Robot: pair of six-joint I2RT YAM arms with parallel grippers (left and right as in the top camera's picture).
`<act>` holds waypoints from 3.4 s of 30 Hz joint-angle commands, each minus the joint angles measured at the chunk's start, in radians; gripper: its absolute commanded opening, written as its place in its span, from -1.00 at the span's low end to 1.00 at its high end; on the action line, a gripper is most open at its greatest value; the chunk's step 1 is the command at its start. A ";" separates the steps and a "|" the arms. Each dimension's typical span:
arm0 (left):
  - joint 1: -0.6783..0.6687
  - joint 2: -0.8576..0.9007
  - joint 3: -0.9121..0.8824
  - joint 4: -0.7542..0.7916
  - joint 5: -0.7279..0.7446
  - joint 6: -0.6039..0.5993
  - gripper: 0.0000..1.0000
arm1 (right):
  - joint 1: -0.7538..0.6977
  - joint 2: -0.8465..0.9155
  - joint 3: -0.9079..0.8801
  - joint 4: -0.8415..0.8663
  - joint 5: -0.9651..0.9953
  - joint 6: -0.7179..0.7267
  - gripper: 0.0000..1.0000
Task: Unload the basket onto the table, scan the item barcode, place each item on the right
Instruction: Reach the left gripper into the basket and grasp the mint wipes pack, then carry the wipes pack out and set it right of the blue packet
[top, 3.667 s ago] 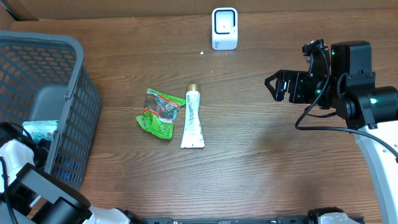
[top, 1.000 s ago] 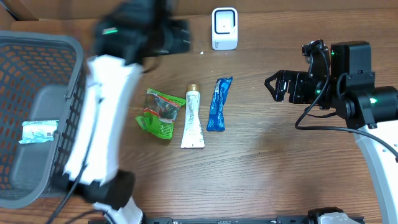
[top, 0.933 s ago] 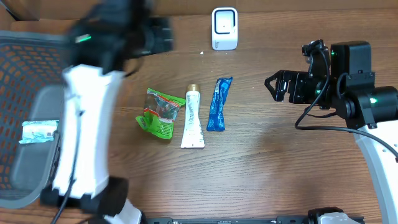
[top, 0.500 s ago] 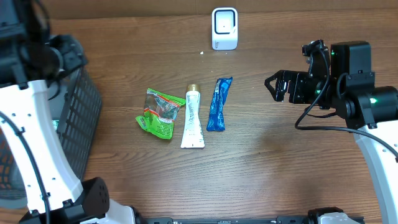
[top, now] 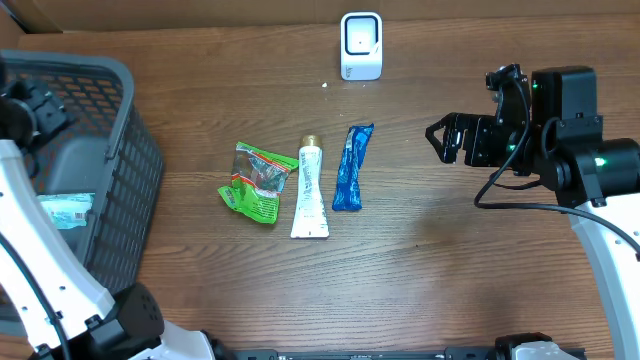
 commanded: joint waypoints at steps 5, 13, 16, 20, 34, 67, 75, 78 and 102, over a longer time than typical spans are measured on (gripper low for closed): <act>0.121 0.013 -0.102 0.069 -0.003 0.146 0.43 | 0.001 0.001 0.028 0.005 -0.002 0.000 1.00; 0.142 0.016 -0.414 0.247 -0.029 0.045 0.52 | 0.001 0.001 0.028 0.005 -0.002 0.000 1.00; 0.152 0.017 -0.521 0.332 -0.058 -0.058 0.67 | 0.001 0.001 0.028 0.002 -0.002 -0.001 1.00; 0.167 0.017 -0.661 0.476 -0.057 -0.095 0.89 | 0.001 0.001 0.028 0.002 -0.002 -0.001 1.00; 0.172 0.019 -0.991 0.896 -0.071 -0.129 0.89 | 0.001 0.012 0.027 -0.008 -0.002 0.000 1.00; 0.171 0.149 -0.968 0.911 -0.105 -0.114 -0.92 | 0.001 0.012 0.027 -0.013 -0.002 0.000 1.00; 0.171 0.056 -0.696 0.626 0.029 -0.026 -0.92 | 0.001 0.012 0.027 -0.012 -0.002 0.000 1.00; 0.166 0.003 -0.579 0.555 0.124 0.039 -0.92 | 0.001 0.012 0.027 -0.012 -0.002 0.000 1.00; -0.809 -0.065 -0.447 0.505 0.277 0.100 -0.91 | -0.350 0.012 0.099 0.021 -0.032 0.109 0.86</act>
